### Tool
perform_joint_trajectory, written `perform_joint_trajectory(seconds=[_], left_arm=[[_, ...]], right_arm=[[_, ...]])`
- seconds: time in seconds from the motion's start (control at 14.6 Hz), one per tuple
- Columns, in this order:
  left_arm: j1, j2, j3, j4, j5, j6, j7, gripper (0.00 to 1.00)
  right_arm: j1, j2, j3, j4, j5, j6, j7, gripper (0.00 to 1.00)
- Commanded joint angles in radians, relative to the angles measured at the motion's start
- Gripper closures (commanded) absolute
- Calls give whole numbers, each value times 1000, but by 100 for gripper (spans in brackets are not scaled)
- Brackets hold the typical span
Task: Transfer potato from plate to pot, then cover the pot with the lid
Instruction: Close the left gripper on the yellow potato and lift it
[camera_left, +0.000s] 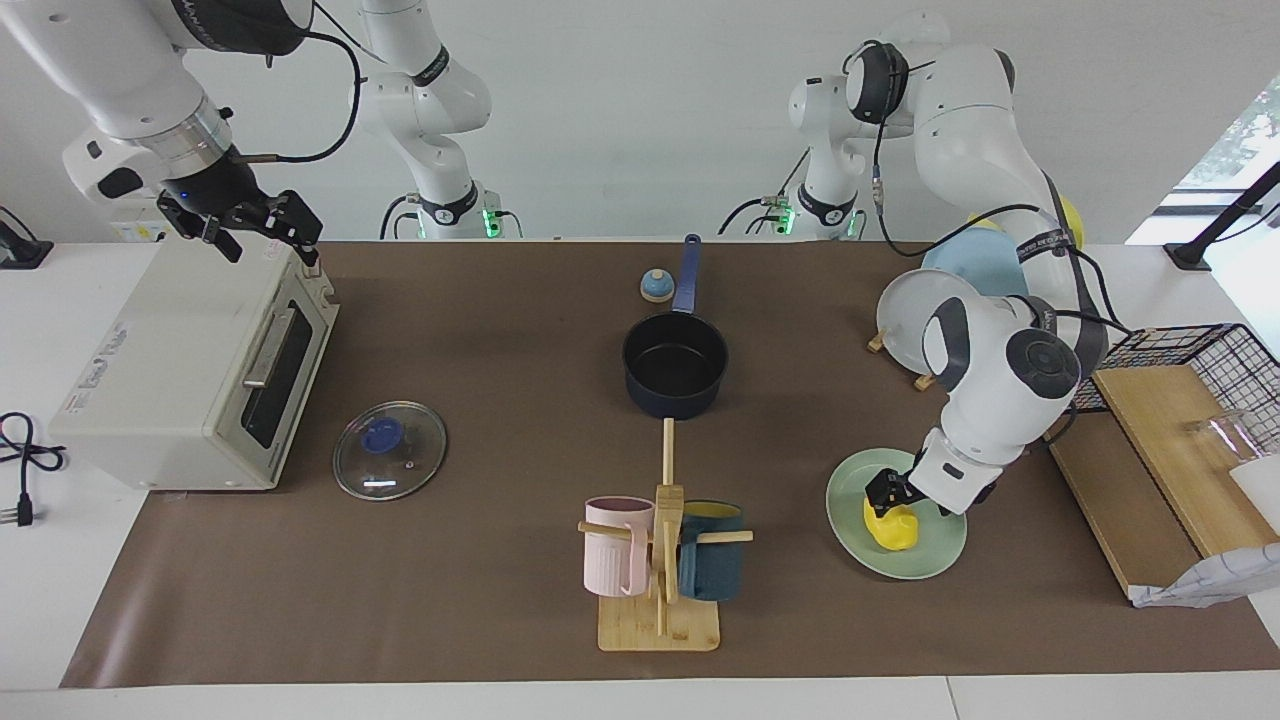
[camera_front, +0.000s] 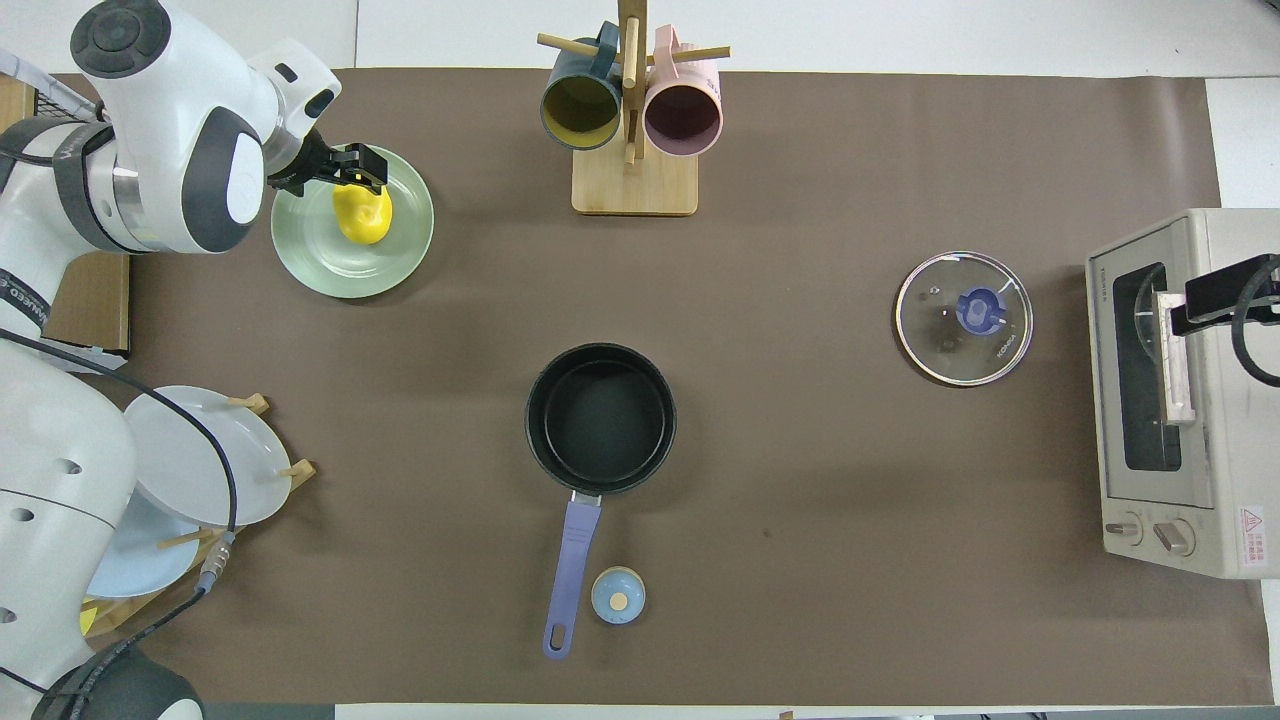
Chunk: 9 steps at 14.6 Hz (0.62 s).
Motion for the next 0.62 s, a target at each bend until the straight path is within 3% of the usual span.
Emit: perform_joint_trajectory(seconds=[0.0,0.55], left_arm=[[-12,3,9,-28,14,64,-4,0],[-15,-8,9,-116,14,116,-10,0]], right_arm=[[-14,-14,10,-15,15,10,4,0],[-14,-14,10,-15,15,10,4,0]])
